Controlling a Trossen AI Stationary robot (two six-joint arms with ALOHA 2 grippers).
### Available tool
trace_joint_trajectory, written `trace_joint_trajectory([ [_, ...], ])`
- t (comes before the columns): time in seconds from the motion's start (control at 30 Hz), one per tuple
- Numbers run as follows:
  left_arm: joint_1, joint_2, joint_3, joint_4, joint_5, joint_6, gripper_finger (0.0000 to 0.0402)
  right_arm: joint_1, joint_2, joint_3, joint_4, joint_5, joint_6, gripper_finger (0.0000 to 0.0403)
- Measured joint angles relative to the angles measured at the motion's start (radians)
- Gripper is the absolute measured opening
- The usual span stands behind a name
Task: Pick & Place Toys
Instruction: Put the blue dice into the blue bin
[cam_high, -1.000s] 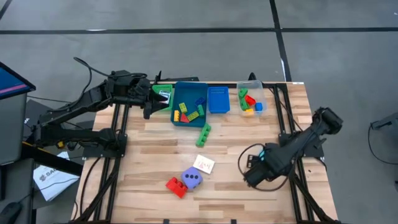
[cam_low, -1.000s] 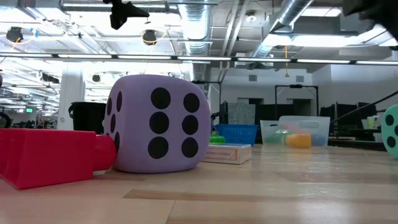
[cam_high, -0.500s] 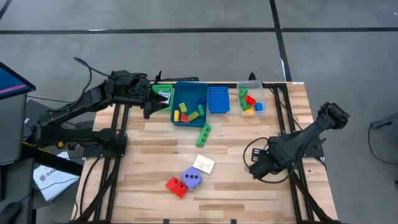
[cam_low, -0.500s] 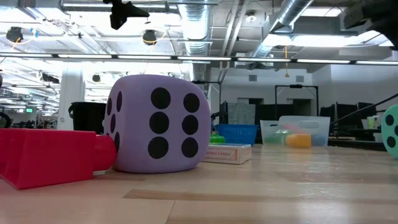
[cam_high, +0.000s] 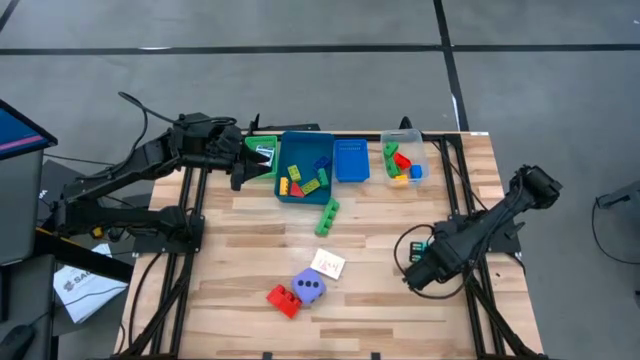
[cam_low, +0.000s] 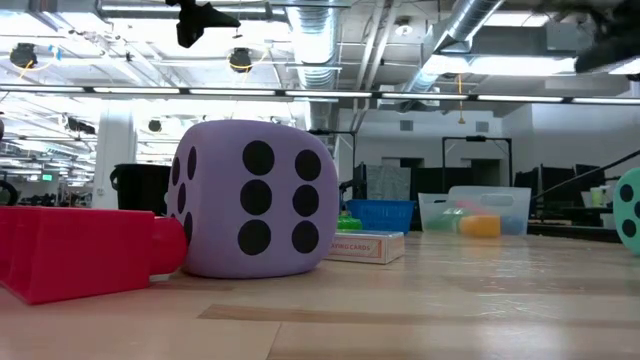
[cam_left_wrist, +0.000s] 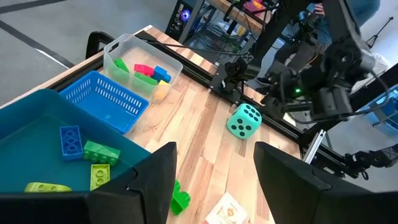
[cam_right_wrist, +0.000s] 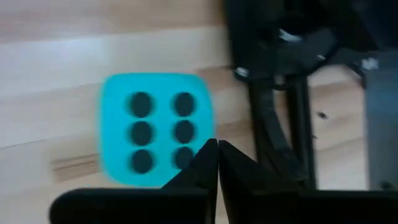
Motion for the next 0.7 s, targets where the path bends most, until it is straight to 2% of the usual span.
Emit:
trace_joint_trajectory([
  [0.37,0.000,0.000,0.000,0.000,0.000,0.000,0.0208,-0.012,-0.001,-0.060,-0.005,-0.055,0.033,0.0002],
  [0.7,0.000,0.000,0.000,0.000,0.000,0.000,0.0208,-0.003,-0.004,-0.187,0.264,-0.121,0.034,0.0001],
])
